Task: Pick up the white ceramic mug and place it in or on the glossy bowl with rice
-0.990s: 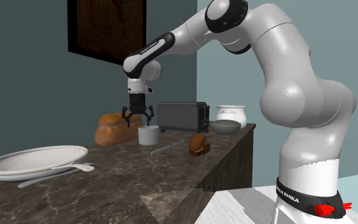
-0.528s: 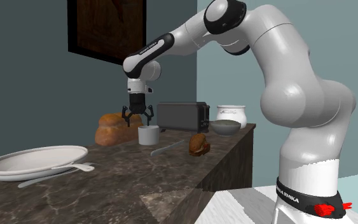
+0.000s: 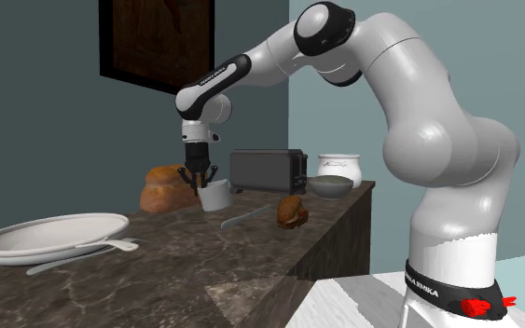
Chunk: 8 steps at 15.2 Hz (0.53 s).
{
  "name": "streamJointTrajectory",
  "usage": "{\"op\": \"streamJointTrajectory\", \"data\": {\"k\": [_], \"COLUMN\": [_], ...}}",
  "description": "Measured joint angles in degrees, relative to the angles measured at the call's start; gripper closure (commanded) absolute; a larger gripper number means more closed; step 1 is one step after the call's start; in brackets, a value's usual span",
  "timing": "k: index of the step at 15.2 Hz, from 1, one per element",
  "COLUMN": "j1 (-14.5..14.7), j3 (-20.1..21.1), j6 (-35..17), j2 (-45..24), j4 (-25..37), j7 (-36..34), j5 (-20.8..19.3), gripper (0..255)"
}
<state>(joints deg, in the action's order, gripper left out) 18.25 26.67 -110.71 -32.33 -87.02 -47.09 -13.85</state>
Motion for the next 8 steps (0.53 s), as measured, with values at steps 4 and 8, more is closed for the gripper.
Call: {"op": "streamJointTrajectory", "data": {"k": [4, 8], "j1": [-1.25, -1.48], "j3": [0.03, 0.27], "j6": [-0.76, 1.41], "j2": [1.11, 1.87], "j4": [-1.98, -1.16], "j7": [1.02, 1.45], "j5": [0.37, 0.97], "gripper": [255, 255]}}
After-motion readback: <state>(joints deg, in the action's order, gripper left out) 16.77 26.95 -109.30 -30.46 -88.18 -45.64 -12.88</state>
